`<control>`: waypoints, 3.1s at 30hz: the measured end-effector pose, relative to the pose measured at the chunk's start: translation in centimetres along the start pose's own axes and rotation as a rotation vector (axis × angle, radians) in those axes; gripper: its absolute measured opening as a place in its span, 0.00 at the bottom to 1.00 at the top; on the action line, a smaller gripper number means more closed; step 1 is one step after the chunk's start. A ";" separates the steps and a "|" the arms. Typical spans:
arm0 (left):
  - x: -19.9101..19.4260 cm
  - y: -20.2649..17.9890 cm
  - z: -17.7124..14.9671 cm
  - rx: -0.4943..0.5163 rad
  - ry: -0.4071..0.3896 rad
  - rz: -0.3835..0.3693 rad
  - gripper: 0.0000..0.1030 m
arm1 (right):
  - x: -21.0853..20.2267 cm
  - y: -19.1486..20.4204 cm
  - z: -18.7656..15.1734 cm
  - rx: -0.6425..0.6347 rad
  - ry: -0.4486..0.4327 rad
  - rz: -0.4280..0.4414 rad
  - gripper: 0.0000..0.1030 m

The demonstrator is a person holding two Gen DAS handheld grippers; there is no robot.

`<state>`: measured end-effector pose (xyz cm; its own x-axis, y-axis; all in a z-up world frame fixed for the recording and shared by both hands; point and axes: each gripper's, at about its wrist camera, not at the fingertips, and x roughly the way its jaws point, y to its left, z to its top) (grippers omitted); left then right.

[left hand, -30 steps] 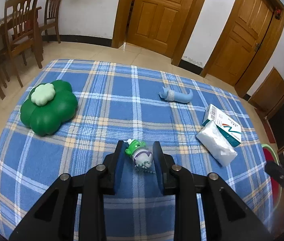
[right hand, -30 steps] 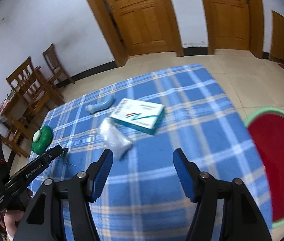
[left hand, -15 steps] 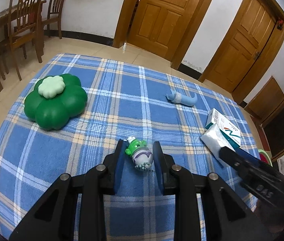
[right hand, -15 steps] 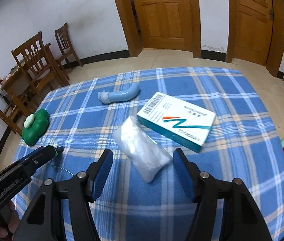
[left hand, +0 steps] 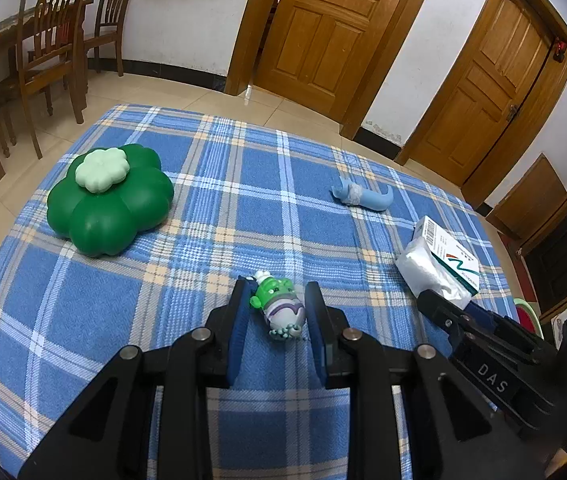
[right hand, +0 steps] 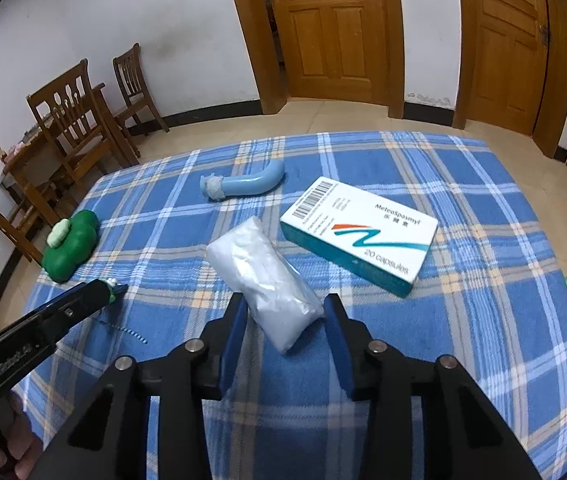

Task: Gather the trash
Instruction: 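Grasp the white plastic bag with the right tool while the left tool holds the green toy, then carry the green toy and white plastic bag over the red bucket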

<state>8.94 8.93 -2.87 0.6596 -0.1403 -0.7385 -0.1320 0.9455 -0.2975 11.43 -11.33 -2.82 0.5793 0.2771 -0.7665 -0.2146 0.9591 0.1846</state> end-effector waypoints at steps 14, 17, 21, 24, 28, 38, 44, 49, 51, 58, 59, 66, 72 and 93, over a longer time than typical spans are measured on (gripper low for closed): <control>-1.2 -1.7 0.0 0.020 -0.024 -0.056 0.27 | -6.3 -1.6 -1.9 0.079 -0.072 0.051 0.41; -1.7 -2.3 0.0 0.028 -0.025 -0.062 0.27 | -7.6 -2.5 -2.4 0.104 -0.087 0.047 0.41; -2.7 -3.5 -0.1 0.047 -0.028 -0.073 0.27 | -9.3 -4.1 -3.1 0.147 -0.107 0.045 0.41; -3.4 -4.4 -0.2 0.062 -0.030 -0.081 0.27 | -10.6 -5.3 -3.8 0.180 -0.116 0.036 0.41; -4.2 -5.7 -0.4 0.082 -0.033 -0.095 0.27 | -12.0 -6.9 -4.7 0.224 -0.131 0.020 0.41; -5.8 -10.0 -1.2 0.145 -0.015 -0.154 0.27 | -15.6 -10.7 -7.1 0.321 -0.168 -0.032 0.41; -6.5 -13.1 -2.0 0.196 0.007 -0.195 0.27 | -17.3 -13.1 -8.7 0.381 -0.186 -0.071 0.41; -6.8 -15.7 -2.7 0.247 0.021 -0.216 0.27 | -18.5 -15.2 -9.9 0.435 -0.193 -0.097 0.41; -6.8 -16.9 -3.1 0.269 0.033 -0.230 0.27 | -18.9 -16.0 -10.3 0.455 -0.198 -0.105 0.41; -6.8 -21.0 -4.0 0.338 0.056 -0.266 0.27 | -20.4 -19.3 -12.2 0.529 -0.211 -0.129 0.41; -6.7 -21.7 -4.1 0.349 0.060 -0.272 0.27 | -20.6 -19.9 -12.5 0.542 -0.212 -0.133 0.41; -5.8 -26.4 -5.3 0.421 0.092 -0.313 0.27 | -21.2 -22.6 -13.9 0.601 -0.219 -0.143 0.41; -4.3 -29.8 -6.5 0.461 0.132 -0.346 0.27 | -21.0 -24.7 -15.2 0.654 -0.207 -0.140 0.41; -0.8 -34.8 -8.7 0.561 0.173 -0.335 0.31 | -20.5 -26.7 -16.4 0.712 -0.190 -0.151 0.41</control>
<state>6.59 -26.46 2.81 0.4635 -0.4535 -0.7612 0.4942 0.8454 -0.2027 -7.64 -43.61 -2.12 0.7017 0.0828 -0.7077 0.4009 0.7752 0.4882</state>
